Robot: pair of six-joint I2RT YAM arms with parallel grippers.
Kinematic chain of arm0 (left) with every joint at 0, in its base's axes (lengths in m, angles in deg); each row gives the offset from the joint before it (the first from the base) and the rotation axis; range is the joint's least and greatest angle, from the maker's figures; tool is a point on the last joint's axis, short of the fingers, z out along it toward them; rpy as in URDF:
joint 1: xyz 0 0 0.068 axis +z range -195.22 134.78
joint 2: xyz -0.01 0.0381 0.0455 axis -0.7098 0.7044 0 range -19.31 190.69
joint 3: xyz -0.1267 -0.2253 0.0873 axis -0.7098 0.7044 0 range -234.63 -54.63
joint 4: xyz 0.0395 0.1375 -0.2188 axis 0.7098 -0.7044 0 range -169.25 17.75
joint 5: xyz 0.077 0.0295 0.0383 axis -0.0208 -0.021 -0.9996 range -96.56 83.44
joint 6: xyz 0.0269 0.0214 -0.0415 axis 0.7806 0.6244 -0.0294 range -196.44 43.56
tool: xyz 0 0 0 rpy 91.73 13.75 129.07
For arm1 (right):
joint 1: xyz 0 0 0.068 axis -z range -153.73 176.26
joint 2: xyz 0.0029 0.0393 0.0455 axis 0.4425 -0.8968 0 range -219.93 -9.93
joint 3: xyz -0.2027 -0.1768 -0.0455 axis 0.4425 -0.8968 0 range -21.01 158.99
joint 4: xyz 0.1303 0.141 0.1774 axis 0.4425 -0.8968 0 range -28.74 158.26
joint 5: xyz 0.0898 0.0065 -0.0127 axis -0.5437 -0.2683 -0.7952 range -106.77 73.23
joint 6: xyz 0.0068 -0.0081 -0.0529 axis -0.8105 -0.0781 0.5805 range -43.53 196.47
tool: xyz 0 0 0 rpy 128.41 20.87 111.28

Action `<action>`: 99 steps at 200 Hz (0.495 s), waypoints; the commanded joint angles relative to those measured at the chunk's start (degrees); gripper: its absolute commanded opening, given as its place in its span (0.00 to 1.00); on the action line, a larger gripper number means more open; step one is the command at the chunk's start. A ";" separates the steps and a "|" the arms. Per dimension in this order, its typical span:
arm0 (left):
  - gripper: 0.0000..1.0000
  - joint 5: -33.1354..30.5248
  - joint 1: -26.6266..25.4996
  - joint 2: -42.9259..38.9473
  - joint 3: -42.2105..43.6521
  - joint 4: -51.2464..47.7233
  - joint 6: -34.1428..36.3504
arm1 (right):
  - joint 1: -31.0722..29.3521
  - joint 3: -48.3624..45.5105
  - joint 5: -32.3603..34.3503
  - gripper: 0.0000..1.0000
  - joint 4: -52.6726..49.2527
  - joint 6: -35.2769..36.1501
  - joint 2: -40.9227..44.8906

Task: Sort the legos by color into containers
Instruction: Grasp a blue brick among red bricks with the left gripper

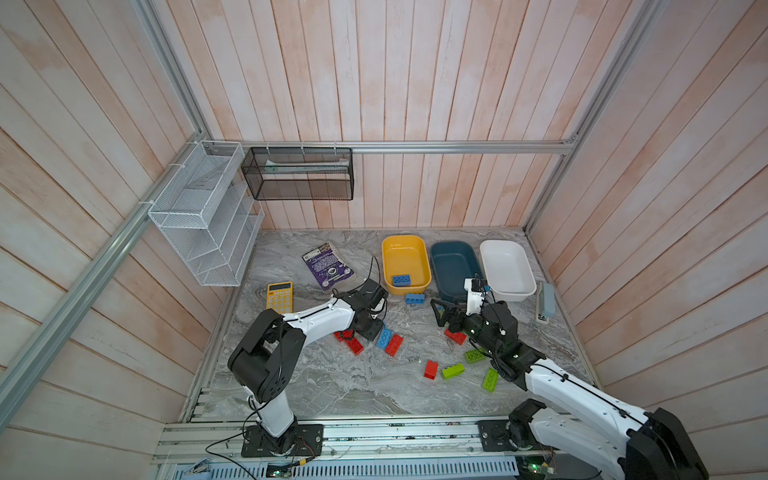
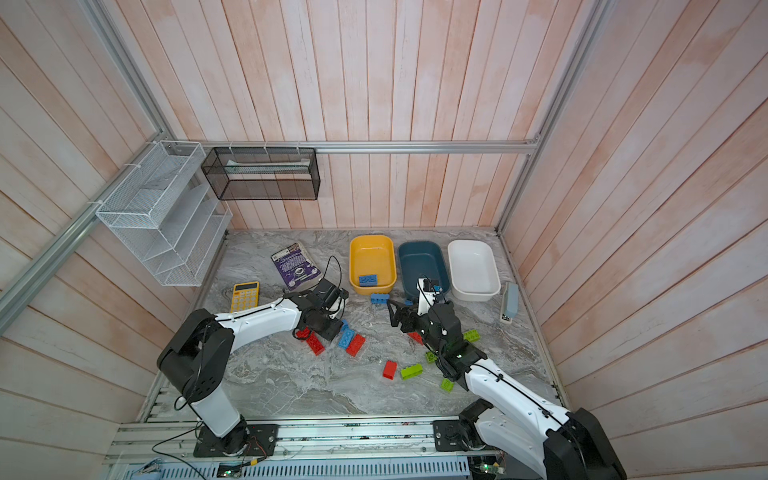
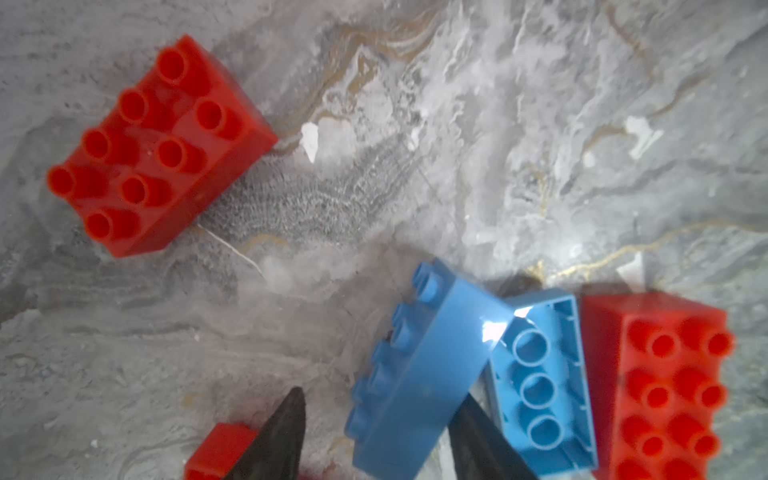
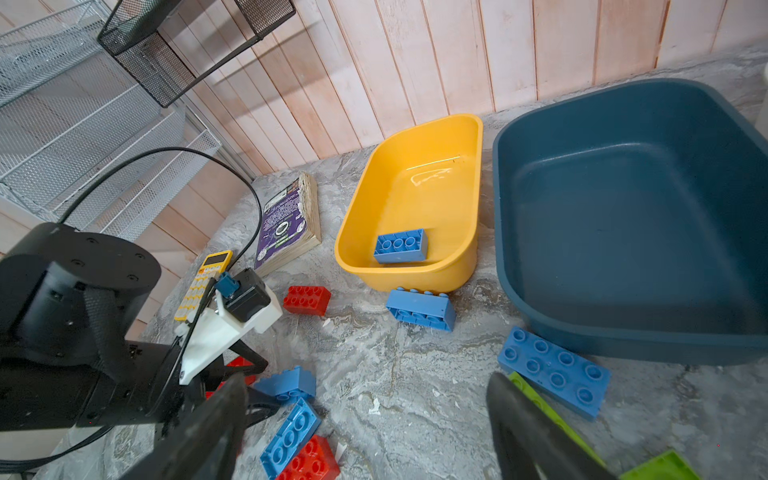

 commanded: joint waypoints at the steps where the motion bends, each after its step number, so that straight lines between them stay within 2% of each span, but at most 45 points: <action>1: 0.50 -0.73 -0.03 1.72 -2.29 0.98 1.03 | -0.23 0.07 0.94 0.90 0.04 0.23 -1.03; 56: 0.28 0.86 -0.14 2.12 -2.84 1.36 1.35 | -0.23 0.03 2.57 0.90 -0.43 0.76 -1.21; 99: 0.19 1.41 -0.06 1.03 -3.11 1.28 0.97 | -0.30 0.18 3.38 0.90 -0.65 1.11 -1.96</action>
